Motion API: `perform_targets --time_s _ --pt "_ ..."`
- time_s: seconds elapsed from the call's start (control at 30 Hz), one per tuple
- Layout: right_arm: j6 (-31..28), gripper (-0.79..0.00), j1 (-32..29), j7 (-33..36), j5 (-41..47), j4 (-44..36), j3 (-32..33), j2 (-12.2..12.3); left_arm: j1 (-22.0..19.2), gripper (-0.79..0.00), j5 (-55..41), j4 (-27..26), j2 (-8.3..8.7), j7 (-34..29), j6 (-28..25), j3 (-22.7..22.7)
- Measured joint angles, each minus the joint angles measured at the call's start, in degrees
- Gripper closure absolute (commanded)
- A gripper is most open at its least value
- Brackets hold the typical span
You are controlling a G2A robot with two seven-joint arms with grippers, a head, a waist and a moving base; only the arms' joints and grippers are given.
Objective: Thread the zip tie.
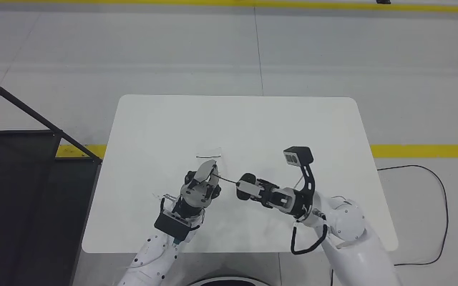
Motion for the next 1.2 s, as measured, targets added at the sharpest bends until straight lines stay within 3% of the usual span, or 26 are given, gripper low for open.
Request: perform_targets --time_s 1.2 --pt "1.7 0.000 0.6 -1.1 -0.1 0.2 -0.4 0.6 0.0 0.000 0.0 0.0 0.00 0.0 0.0 0.0"
